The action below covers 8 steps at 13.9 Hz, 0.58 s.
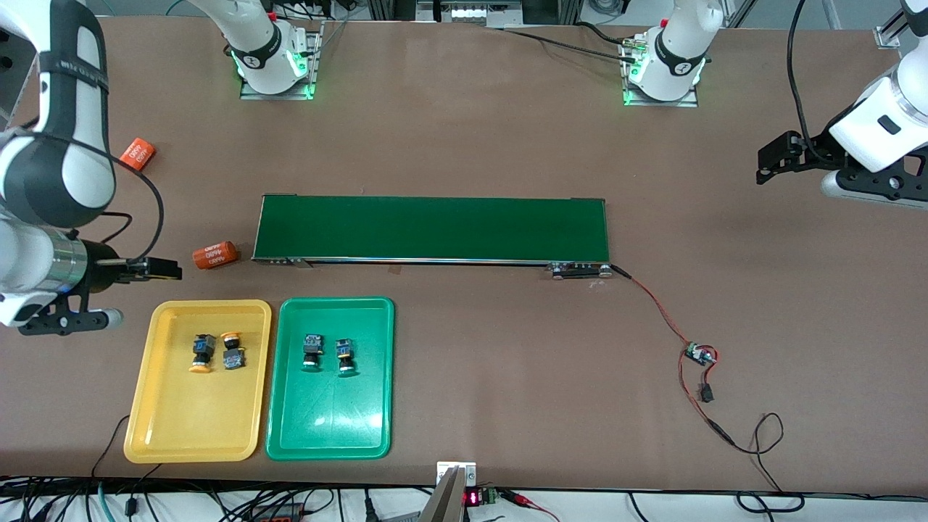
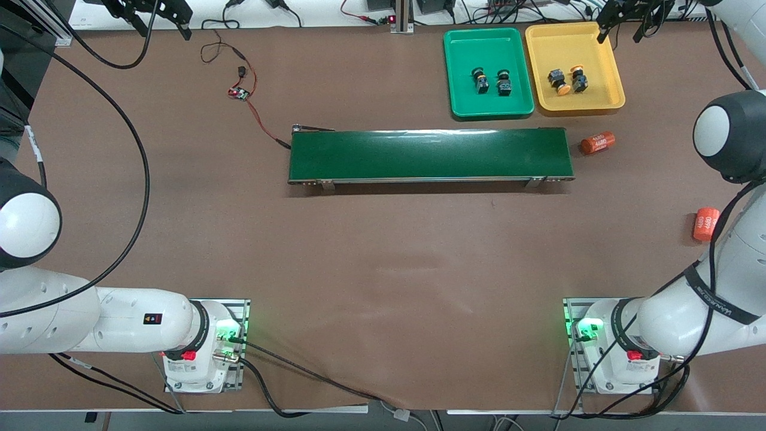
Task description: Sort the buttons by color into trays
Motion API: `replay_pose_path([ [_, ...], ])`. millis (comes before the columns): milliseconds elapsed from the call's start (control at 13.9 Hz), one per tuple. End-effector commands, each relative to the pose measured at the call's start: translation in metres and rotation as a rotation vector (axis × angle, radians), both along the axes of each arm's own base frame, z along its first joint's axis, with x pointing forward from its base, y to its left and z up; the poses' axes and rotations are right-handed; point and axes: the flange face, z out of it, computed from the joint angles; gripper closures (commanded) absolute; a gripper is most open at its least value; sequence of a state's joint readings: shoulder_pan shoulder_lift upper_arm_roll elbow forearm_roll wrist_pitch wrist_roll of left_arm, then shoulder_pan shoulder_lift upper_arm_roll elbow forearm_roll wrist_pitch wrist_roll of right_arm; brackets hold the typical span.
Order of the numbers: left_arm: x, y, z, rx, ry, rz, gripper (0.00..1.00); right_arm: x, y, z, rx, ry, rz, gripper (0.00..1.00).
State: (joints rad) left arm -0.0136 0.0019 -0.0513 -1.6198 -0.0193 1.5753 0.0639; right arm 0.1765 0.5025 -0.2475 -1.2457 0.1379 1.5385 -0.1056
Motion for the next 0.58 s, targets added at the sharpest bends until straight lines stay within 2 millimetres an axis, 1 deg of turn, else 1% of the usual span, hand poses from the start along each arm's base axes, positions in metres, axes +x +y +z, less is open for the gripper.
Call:
replay_pose_path([
  [0,-0.004,-0.001,0.003,-0.001,-0.014,-0.001,0.0,-0.018,0.002,0.027,-0.034,0.069,-0.062,0.0],
  [72,-0.004,-0.001,0.003,-0.001,-0.013,-0.001,0.0,-0.028,-0.004,0.055,-0.053,0.043,-0.07,0.0],
  [144,-0.004,-0.001,0.003,-0.001,-0.014,-0.001,0.0,-0.036,-0.016,0.077,-0.083,0.007,-0.062,0.0],
  [216,-0.004,-0.001,0.003,-0.001,-0.014,-0.001,0.0,-0.045,-0.034,0.091,-0.08,-0.01,-0.089,0.0],
  [289,-0.004,-0.001,0.003,-0.001,-0.014,-0.001,0.0,-0.055,-0.061,0.108,-0.058,-0.035,-0.128,0.0],
  [361,-0.004,-0.001,0.003,-0.001,-0.013,-0.001,0.0,-0.061,-0.079,0.115,-0.037,-0.047,-0.158,0.0],
  [433,-0.004,-0.001,0.003,-0.001,-0.013,-0.001,0.0,-0.064,-0.078,0.118,-0.04,-0.049,-0.158,0.0],
  [505,-0.004,-0.001,0.003,-0.001,-0.013,-0.001,0.0,-0.066,-0.077,0.116,-0.039,-0.043,-0.151,0.0],
])
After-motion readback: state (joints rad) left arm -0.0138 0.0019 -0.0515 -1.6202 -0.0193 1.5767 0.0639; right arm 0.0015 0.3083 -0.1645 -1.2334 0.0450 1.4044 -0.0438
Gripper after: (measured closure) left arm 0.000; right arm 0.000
